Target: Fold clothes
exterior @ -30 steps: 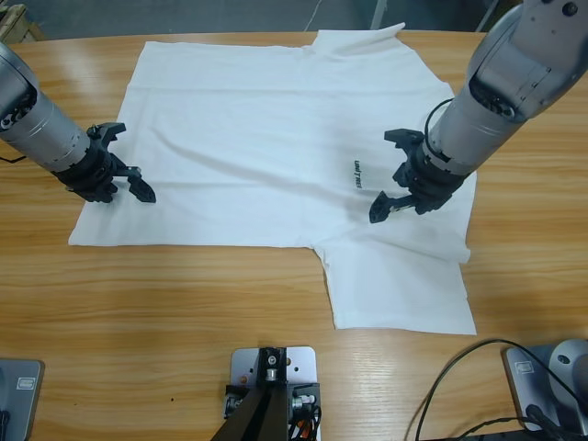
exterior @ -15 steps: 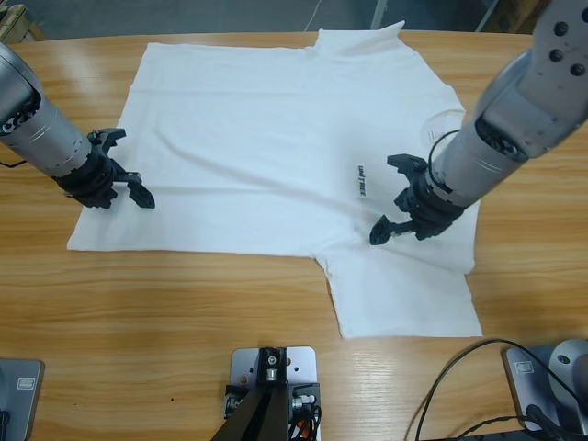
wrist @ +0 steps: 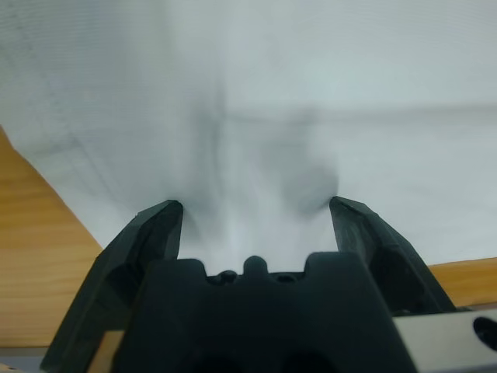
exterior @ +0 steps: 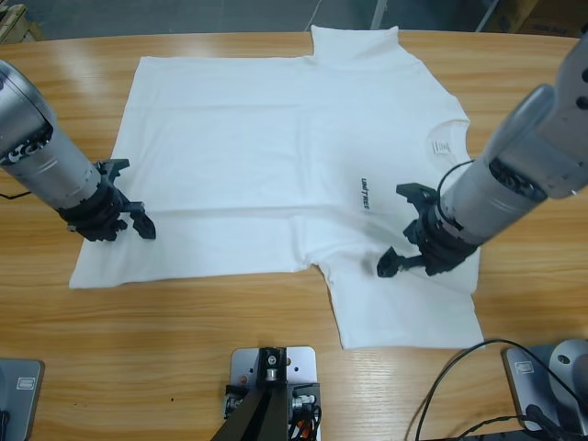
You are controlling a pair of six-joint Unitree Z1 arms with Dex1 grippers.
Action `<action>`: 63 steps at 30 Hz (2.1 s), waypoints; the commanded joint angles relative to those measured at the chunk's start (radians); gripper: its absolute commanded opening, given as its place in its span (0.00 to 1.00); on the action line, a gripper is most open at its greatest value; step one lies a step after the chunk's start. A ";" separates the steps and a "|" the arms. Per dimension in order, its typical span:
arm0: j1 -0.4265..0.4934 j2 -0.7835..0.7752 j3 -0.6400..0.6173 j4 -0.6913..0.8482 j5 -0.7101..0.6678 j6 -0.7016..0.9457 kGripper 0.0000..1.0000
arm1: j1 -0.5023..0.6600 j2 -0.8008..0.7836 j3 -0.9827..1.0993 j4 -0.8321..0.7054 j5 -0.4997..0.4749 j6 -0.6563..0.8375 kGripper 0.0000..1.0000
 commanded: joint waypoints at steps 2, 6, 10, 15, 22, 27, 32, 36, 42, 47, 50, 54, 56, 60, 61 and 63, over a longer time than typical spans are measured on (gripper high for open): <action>-0.088 0.010 0.089 0.005 -0.026 -0.095 0.74 | 0.081 -0.050 0.152 -0.096 0.017 0.127 0.98; -0.125 0.007 0.109 0.001 -0.026 -0.134 0.74 | 0.102 -0.071 0.174 -0.103 0.014 0.153 0.98; -0.139 -0.019 0.128 -0.001 -0.023 -0.163 0.74 | 0.109 -0.108 0.211 -0.103 0.004 0.176 0.98; -0.139 -0.055 0.114 -0.022 0.050 -0.149 0.74 | 0.118 -0.204 0.195 -0.089 -0.070 0.113 0.98; -0.003 -0.191 0.064 -0.032 0.130 0.024 0.75 | 0.076 -0.211 -0.083 0.156 -0.086 -0.106 1.00; 0.020 -0.230 0.040 -0.035 0.128 0.104 0.75 | 0.025 -0.235 -0.123 0.236 -0.100 -0.145 1.00; 0.133 -0.366 0.207 -0.220 -0.025 0.081 0.74 | -0.082 -0.413 -0.037 0.235 -0.092 -0.139 1.00; 0.177 -0.455 0.324 -0.339 -0.119 0.072 0.74 | -0.107 -0.456 0.041 0.197 -0.068 -0.127 1.00; 0.177 -0.648 0.476 -0.387 -0.165 -0.102 0.65 | -0.107 -0.425 0.072 0.141 -0.044 -0.116 1.00; 0.177 -0.722 0.419 -0.278 -0.237 -0.108 0.67 | -0.107 -0.373 0.079 0.100 -0.024 -0.105 1.00; 0.177 -0.754 0.392 -0.115 -0.238 -0.094 0.75 | -0.107 -0.377 0.083 0.097 -0.020 -0.105 1.00; 0.175 -0.809 0.482 -0.116 -0.239 -0.152 0.77 | -0.107 -0.367 0.089 0.074 -0.011 -0.104 1.00; 0.172 -0.835 0.527 -0.122 -0.261 -0.186 0.77 | -0.107 -0.368 0.089 0.070 -0.006 -0.105 1.00; 0.152 -0.980 0.641 -0.195 -0.253 -0.305 0.78 | -0.107 -0.376 0.093 0.069 0.001 -0.105 1.00; 0.150 -1.013 0.665 -0.217 -0.248 -0.330 0.81 | -0.107 -0.377 0.093 0.069 0.004 -0.105 1.00; 0.149 -1.065 0.697 -0.251 -0.221 -0.367 0.88 | -0.107 -0.380 0.093 0.068 0.006 -0.106 1.00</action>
